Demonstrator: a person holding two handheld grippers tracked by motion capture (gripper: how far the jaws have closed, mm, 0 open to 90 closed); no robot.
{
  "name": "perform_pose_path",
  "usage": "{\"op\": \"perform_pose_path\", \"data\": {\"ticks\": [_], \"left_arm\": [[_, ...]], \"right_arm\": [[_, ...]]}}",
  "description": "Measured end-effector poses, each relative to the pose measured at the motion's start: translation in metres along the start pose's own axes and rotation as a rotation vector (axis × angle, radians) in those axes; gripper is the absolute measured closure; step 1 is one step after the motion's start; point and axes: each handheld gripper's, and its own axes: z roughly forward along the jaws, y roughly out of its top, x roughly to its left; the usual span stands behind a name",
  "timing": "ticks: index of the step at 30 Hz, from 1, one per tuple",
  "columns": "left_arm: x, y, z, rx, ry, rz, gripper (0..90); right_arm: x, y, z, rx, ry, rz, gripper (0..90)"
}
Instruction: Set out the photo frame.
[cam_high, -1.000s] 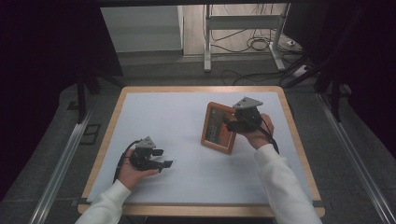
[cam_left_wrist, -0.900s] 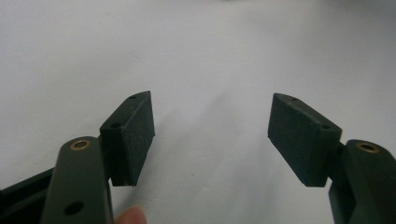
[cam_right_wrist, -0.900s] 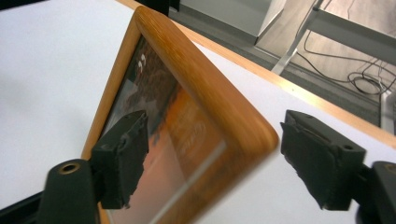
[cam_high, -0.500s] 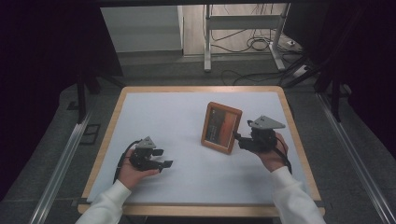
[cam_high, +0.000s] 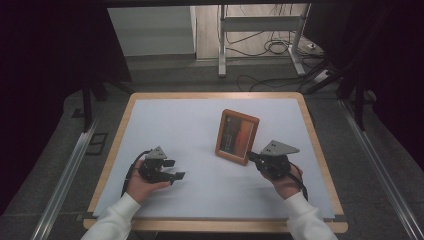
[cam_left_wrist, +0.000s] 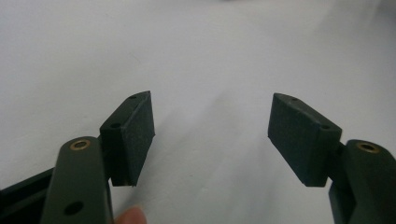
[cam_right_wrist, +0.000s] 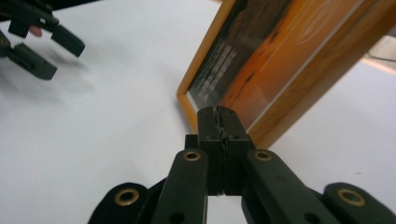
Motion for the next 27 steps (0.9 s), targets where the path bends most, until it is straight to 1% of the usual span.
{"op": "perform_pose_path", "data": {"ticks": [4,9,15,20,24,26,27], "left_arm": [[0.001,0.000,0.000,0.000,-0.001,-0.001,31.0],[0.001,0.000,0.000,0.001,-0.005,0.005,31.0],[0.001,0.000,0.000,0.000,-0.005,0.003,31.0],[0.001,0.000,0.001,-0.001,-0.005,0.002,30.9],[0.002,0.000,0.000,-0.001,-0.005,0.000,30.9],[0.002,0.000,0.000,0.001,-0.007,0.002,30.9],[0.002,0.000,0.000,0.002,-0.007,0.002,30.9]], "right_arm": [[0.005,-0.005,0.013,0.046,0.005,-0.021,89.6],[0.011,-0.015,0.030,0.104,-0.004,-0.057,89.6],[0.009,-0.021,0.043,0.138,0.002,-0.038,89.7],[0.005,-0.025,0.053,0.160,-0.014,-0.037,89.7],[0.001,-0.029,0.056,0.177,-0.026,-0.020,89.8],[-0.002,-0.031,0.055,0.173,-0.009,0.000,89.8],[-0.003,-0.031,0.055,0.171,-0.011,0.001,89.8]]}}
